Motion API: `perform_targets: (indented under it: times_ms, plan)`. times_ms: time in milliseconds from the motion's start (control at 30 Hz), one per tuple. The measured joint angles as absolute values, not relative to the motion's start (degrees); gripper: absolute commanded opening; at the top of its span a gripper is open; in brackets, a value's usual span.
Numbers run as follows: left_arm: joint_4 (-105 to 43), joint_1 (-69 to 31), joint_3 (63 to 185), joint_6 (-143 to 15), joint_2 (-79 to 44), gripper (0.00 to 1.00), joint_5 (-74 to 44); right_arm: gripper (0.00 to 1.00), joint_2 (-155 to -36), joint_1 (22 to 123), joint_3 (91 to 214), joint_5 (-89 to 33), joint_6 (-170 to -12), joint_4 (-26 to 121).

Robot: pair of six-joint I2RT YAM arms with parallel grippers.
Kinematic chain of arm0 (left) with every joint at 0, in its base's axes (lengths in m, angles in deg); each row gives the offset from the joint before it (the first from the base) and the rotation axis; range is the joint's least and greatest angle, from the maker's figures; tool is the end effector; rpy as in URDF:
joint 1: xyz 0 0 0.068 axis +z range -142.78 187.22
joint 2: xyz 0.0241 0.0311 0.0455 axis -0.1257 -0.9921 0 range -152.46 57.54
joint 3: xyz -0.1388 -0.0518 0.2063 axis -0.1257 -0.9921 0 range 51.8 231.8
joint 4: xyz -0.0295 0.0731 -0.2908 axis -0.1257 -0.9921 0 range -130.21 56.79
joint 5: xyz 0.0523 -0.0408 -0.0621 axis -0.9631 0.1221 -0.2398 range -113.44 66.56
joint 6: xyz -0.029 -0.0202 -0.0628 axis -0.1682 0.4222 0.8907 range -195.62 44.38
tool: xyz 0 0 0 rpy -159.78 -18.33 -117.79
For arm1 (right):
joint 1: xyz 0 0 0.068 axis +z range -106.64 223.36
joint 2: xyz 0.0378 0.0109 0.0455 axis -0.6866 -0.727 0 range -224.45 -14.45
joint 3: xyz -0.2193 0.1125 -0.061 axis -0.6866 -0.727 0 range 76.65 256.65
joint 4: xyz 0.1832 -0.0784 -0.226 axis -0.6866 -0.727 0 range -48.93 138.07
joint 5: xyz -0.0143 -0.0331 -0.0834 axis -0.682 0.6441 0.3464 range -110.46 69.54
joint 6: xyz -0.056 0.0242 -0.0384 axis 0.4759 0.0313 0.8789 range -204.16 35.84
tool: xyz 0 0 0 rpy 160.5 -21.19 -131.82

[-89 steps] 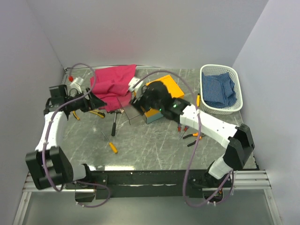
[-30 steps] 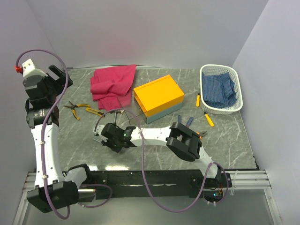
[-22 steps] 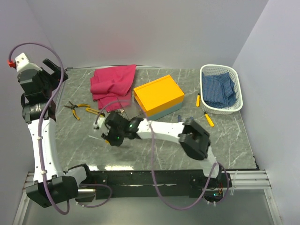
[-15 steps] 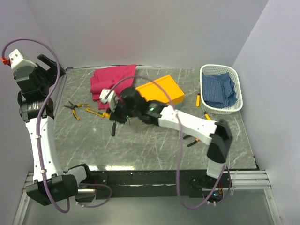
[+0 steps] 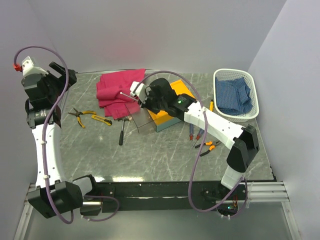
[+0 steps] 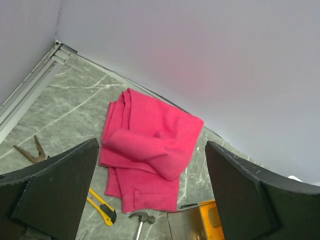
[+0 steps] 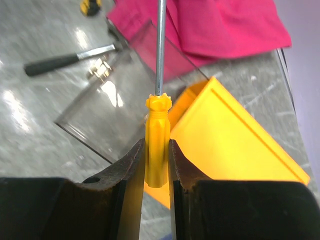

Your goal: Sort the tools into containers

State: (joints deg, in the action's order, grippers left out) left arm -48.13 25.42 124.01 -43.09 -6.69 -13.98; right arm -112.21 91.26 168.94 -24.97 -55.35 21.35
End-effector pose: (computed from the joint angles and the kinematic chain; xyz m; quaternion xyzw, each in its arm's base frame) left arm 0.3085 0.0911 0.4169 -0.2702 0.6976 -0.1436 0.6479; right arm 0.3032 0.3425 0.3170 -0.5577 0.6741 0.1140 0.4706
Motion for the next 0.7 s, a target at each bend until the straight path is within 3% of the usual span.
perform_targets:
  times_ms: [567, 667, 700]
  plan:
    - [-45.9, 25.6, 122.1, -41.7, -7.9, 0.94, -10.2, 0.00, -118.7, 90.7, 167.5, -24.3, -59.1, 19.3]
    - [-45.9, 25.6, 122.1, -41.7, -7.9, 0.94, -10.1, 0.25, -121.0, 90.7, 167.6, -24.0, -60.6, 19.2]
    - [-45.9, 25.6, 122.1, -41.7, -7.9, 0.94, -10.1, 0.39, -121.5, 90.7, 167.6, -23.4, -61.0, 19.3]
